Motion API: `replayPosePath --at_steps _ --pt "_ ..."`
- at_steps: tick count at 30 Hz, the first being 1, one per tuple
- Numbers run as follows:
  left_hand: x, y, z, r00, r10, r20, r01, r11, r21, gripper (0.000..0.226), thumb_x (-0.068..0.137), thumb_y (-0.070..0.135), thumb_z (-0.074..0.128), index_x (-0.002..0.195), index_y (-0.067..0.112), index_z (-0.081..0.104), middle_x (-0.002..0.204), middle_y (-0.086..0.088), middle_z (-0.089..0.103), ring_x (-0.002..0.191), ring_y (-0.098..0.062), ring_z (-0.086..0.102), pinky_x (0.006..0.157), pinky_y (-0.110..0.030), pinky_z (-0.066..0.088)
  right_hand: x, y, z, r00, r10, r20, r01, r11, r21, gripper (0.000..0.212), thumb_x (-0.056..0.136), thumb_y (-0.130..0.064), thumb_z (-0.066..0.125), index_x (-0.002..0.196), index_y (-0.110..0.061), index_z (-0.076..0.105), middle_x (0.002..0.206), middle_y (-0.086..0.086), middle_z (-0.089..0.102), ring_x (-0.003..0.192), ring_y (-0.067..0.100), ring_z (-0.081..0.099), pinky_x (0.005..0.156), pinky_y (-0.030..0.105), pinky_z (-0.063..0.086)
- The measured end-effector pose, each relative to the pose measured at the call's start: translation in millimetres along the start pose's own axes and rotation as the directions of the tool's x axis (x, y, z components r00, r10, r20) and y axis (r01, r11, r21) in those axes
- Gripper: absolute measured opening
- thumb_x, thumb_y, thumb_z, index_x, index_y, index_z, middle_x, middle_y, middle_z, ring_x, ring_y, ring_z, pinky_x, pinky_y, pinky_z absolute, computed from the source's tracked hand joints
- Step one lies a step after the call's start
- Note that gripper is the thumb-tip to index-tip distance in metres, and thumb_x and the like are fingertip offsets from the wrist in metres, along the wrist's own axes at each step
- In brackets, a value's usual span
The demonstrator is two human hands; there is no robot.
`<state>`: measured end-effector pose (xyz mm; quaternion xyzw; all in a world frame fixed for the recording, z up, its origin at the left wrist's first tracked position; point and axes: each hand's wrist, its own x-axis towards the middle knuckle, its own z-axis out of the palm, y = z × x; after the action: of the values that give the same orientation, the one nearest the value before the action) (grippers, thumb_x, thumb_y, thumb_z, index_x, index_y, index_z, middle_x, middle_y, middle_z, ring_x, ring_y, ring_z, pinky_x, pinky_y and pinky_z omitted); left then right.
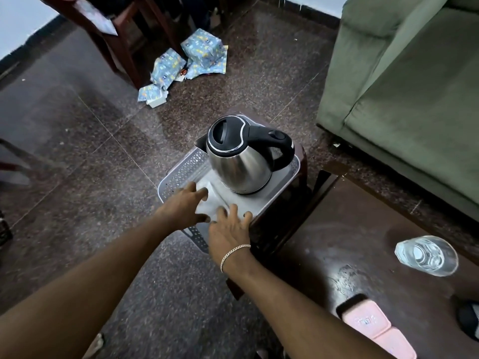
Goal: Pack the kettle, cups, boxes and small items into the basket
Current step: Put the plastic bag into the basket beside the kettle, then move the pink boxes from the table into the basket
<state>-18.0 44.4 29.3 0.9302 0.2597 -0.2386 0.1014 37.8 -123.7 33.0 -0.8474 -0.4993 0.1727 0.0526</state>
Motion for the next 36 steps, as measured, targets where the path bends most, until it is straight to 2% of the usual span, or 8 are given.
replayPosePath --at_steps 4,10,14,18,24,27,32,36 --pt "-4 -2 13 0.995 -0.037 0.088 0.033 0.998 0.049 0.074 0.077 0.05 0.084 0.137 0.021 0.052 0.126 -0.013 0.05 0.115 -0.04 0.056 0.095 -0.046 0.05 -2 9 6 0.98 -0.068 0.188 0.086 0.992 -0.089 0.042 0.093 -0.026 0.04 0.122 -0.019 0.069 0.142 0.005 0.048 0.135 0.044 0.023 0.103 0.069 0.012" --pt "-11 8 20 0.993 -0.097 0.071 0.09 0.991 0.103 0.075 0.083 0.057 0.077 0.141 0.021 0.046 0.135 -0.014 0.045 0.124 -0.039 0.046 0.097 -0.05 0.049 -10 16 -4 0.968 -0.099 0.23 0.122 0.988 -0.09 0.046 0.099 -0.031 0.033 0.136 -0.02 0.058 0.15 0.013 0.042 0.143 0.048 0.012 0.108 0.07 0.003" --pt "-15 31 9 0.991 -0.108 -0.083 0.117 0.987 0.113 0.06 0.086 0.045 0.079 0.129 0.01 0.056 0.126 -0.019 0.052 0.114 -0.044 0.052 0.087 -0.054 0.053 -33 36 -17 0.999 -0.053 0.006 0.052 0.991 0.12 0.038 0.086 -0.037 0.052 0.112 -0.015 0.07 0.13 0.011 0.054 0.135 0.042 0.031 0.108 0.061 0.016" --pt "-32 68 2 0.907 -0.055 -0.418 0.038 0.998 -0.048 0.029 0.086 0.021 0.081 0.1 0.006 0.06 0.095 -0.015 0.056 0.087 -0.044 0.06 0.068 -0.047 0.05 -72 72 -23 0.943 0.117 -0.313 -0.036 0.967 0.254 0.021 0.085 -0.034 0.053 0.099 -0.023 0.064 0.115 0.001 0.056 0.119 0.03 0.046 0.094 0.052 0.031" --pt "-59 168 7 0.809 0.131 -0.574 -0.283 0.941 -0.184 0.027 0.095 0.041 0.059 0.095 0.017 0.047 0.093 0.004 0.045 0.08 -0.025 0.05 0.057 -0.039 0.043 -168 163 -5 0.84 0.399 -0.367 -0.281 0.899 0.336 0.021 0.087 -0.037 0.055 0.107 -0.033 0.063 0.118 -0.009 0.056 0.11 0.018 0.052 0.086 0.042 0.036" --pt "-63 222 16 0.776 0.285 -0.562 -0.422 0.897 -0.129 0.031 0.095 0.044 0.058 0.093 0.014 0.05 0.092 -0.002 0.048 0.079 -0.027 0.051 0.059 -0.04 0.044 -223 202 8 0.795 0.515 -0.319 -0.407 0.844 0.348 0.021 0.087 -0.036 0.056 0.106 -0.033 0.064 0.117 -0.009 0.059 0.106 0.02 0.055 0.085 0.041 0.037" --pt "-59 294 43 0.75 0.535 -0.389 -0.592 0.805 -0.032 0.035 0.095 0.051 0.058 0.098 0.016 0.053 0.099 0.0 0.048 0.086 -0.027 0.056 0.067 -0.038 0.046 -308 248 27 0.74 0.64 -0.206 -0.57 0.76 0.312 0.029 0.08 -0.033 0.055 0.105 -0.027 0.068 0.115 -0.003 0.062 0.104 0.025 0.058 0.083 0.042 0.043" --pt "-53 334 72 0.719 0.682 -0.13 -0.683 0.729 0.044 0.058 0.087 0.064 0.061 0.117 0.014 0.058 0.111 -0.003 0.049 0.098 -0.028 0.056 0.082 -0.043 0.053 -361 274 47 0.698 0.703 -0.14 -0.644 0.7 0.308 0.037 0.076 -0.035 0.066 0.111 -0.021 0.069 0.117 0.002 0.064 0.106 0.029 0.061 0.085 0.047 0.047"
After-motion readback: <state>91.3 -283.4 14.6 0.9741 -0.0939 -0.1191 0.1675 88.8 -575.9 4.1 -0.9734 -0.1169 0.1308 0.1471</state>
